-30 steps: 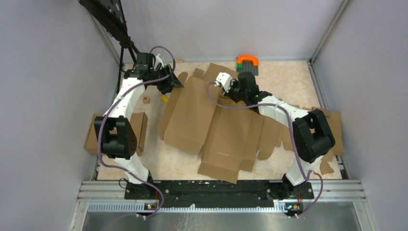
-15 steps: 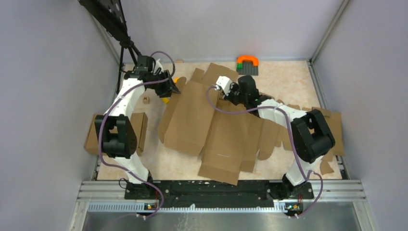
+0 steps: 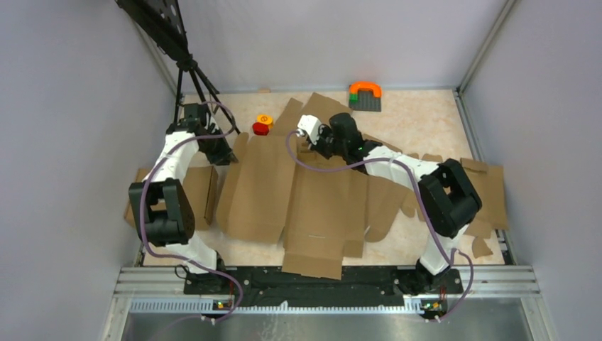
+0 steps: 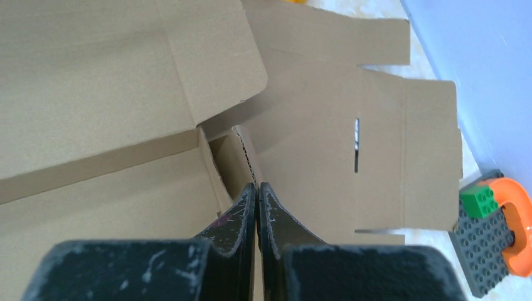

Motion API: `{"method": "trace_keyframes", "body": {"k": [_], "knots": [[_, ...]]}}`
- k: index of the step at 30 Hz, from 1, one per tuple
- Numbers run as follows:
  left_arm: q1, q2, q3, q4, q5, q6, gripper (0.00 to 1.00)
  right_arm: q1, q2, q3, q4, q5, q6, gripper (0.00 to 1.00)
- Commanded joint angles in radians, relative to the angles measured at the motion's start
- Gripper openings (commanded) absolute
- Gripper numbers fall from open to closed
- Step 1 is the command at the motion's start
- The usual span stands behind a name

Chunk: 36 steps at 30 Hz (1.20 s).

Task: Fold the paper box
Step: Fold the paper box at the center of the board.

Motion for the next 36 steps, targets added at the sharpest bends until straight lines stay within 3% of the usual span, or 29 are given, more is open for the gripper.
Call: {"method": "trace_keyframes", "body": {"k": [1, 4, 7, 11, 17, 21, 24, 29, 36], "knots": [[0.031, -0.083, 0.007, -0.005, -0.074, 0.006, 0.14, 0.060, 0.033, 0.106, 0.020, -0.002, 0.079, 0.00], [0.051, -0.086, 0.005, -0.017, -0.100, 0.012, 0.10, 0.083, 0.069, 0.158, 0.021, 0.017, 0.090, 0.00], [0.060, -0.086, 0.000, -0.027, -0.147, 0.019, 0.23, 0.097, 0.115, 0.223, -0.003, 0.017, 0.097, 0.00], [0.073, -0.072, 0.002, -0.042, -0.226, 0.029, 0.28, 0.114, 0.153, 0.264, -0.013, 0.023, 0.108, 0.00], [0.080, -0.025, 0.052, -0.098, -0.299, 0.053, 0.70, 0.134, 0.170, 0.269, 0.002, 0.030, 0.103, 0.00], [0.080, -0.028, 0.070, -0.117, -0.380, 0.056, 0.79, 0.141, 0.192, 0.300, -0.033, 0.040, 0.092, 0.00], [0.079, -0.032, 0.108, -0.152, -0.468, 0.054, 0.98, 0.142, 0.196, 0.302, -0.047, 0.054, 0.083, 0.00], [0.076, -0.131, 0.116, -0.109, -0.447, 0.054, 0.99, 0.142, 0.185, 0.280, -0.041, 0.064, 0.069, 0.00], [0.059, -0.365, -0.043, 0.131, -0.376, 0.080, 0.99, 0.142, 0.167, 0.227, 0.029, 0.044, 0.036, 0.00]]}}
